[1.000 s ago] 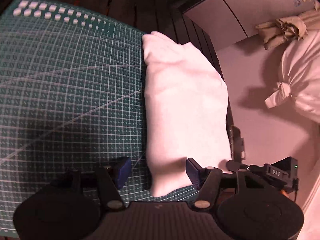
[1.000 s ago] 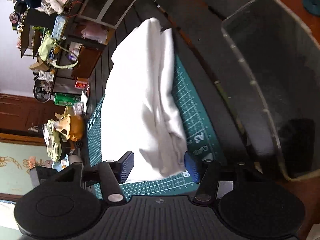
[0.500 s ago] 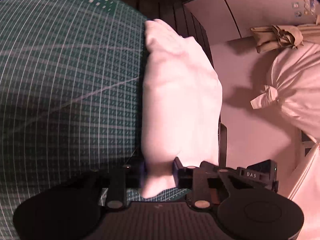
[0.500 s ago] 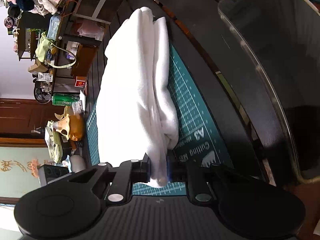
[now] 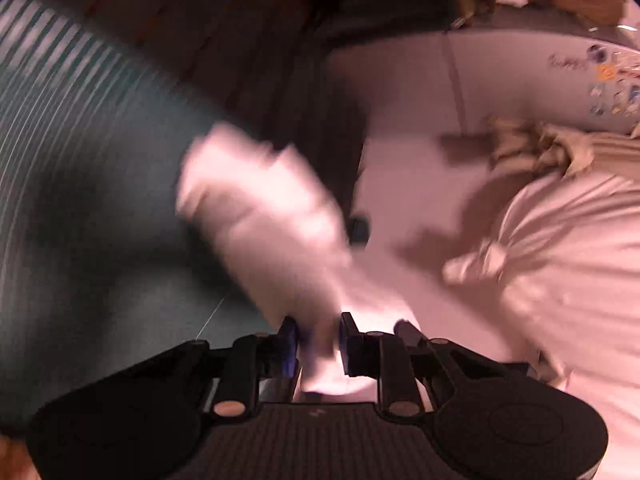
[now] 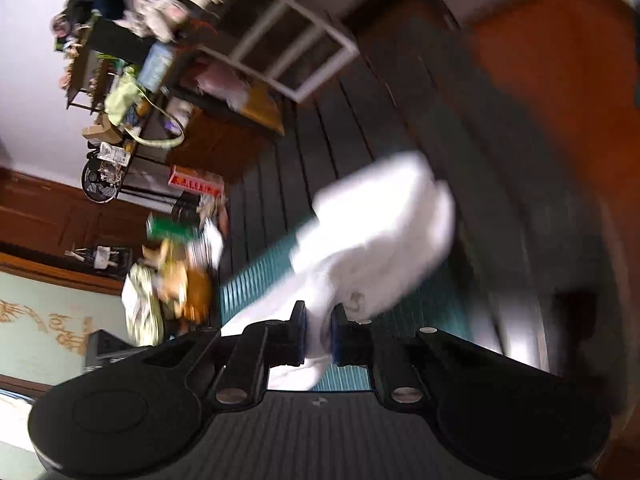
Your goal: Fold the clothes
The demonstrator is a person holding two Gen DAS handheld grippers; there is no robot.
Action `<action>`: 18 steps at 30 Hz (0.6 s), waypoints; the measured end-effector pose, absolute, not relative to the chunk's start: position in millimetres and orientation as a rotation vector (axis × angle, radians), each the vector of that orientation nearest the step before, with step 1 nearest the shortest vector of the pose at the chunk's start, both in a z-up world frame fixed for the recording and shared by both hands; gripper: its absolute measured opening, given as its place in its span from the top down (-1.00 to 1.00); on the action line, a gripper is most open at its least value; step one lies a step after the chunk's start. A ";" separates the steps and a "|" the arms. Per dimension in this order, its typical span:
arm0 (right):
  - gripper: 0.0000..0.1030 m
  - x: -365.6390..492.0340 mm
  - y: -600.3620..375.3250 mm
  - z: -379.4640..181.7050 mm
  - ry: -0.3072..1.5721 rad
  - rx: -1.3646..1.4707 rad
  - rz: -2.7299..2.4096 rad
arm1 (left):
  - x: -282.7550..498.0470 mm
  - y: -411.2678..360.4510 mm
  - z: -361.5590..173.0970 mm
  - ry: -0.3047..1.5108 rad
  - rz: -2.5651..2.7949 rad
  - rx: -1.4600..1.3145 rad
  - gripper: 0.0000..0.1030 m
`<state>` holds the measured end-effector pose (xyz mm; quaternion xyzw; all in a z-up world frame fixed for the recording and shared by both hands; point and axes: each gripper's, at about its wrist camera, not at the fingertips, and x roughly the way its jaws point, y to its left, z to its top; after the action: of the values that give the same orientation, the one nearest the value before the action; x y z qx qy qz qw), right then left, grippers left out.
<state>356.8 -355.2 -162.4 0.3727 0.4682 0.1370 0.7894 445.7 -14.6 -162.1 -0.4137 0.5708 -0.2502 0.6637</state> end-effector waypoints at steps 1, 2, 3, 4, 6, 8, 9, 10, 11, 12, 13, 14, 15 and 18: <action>0.81 383.0 -362.0 -141.1 0.960 0.784 0.295 | 459.4 -21.6 -152.4 1.259 -0.569 -0.927 0.68; 0.81 392.2 -363.7 -132.5 0.937 0.771 0.295 | 482.8 -31.5 -132.8 1.205 -0.576 -0.916 0.70; 0.81 412.6 -368.7 -110.1 0.871 0.725 0.302 | 512.6 -44.8 -105.9 1.124 -0.586 -0.885 0.71; 0.81 433.1 -373.7 -87.7 0.805 0.679 0.309 | 516.6 -47.5 -101.9 1.106 -0.587 -0.879 0.72; 0.81 453.8 -381.1 -64.7 0.707 0.619 0.367 | 542.1 -59.9 -82.3 1.008 -0.597 -0.877 0.72; 0.81 470.5 -390.9 -63.9 0.668 0.584 0.394 | 556.8 -69.8 -83.3 0.966 -0.608 -0.887 0.73; 0.80 477.5 -395.8 -67.9 0.665 0.575 0.400 | 561.9 -74.6 -89.9 0.959 -0.611 -0.893 0.73; 0.80 484.8 -402.7 -83.3 0.686 0.582 0.394 | 567.1 -79.5 -96.4 0.952 -0.614 -0.898 0.75; 0.80 492.1 -409.6 -98.7 0.707 0.588 0.388 | 568.2 -86.6 -116.8 0.973 -0.608 -0.888 0.77; 0.80 499.4 -417.2 -130.6 0.747 0.596 0.369 | 567.8 -95.1 -148.0 1.012 -0.599 -0.862 0.78; 0.80 504.4 -423.4 -164.3 0.798 0.613 0.346 | 565.2 -99.7 -185.1 1.080 -0.567 -0.844 0.81; 0.80 505.8 -427.8 -195.9 0.844 0.630 0.321 | 562.0 -106.1 -212.3 1.132 -0.542 -0.849 0.82; 0.80 505.4 -430.4 -221.4 0.884 0.642 0.303 | 558.9 -112.5 -239.4 1.185 -0.516 -0.853 0.83; 0.82 493.6 -433.3 -293.8 1.010 0.638 0.243 | 545.5 -124.0 -289.6 1.267 -0.472 -0.845 0.85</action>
<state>493.6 -433.3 -293.8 0.2997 0.4741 0.1139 0.8200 545.5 -124.0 -289.6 -0.3794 0.5684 -0.2119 0.6986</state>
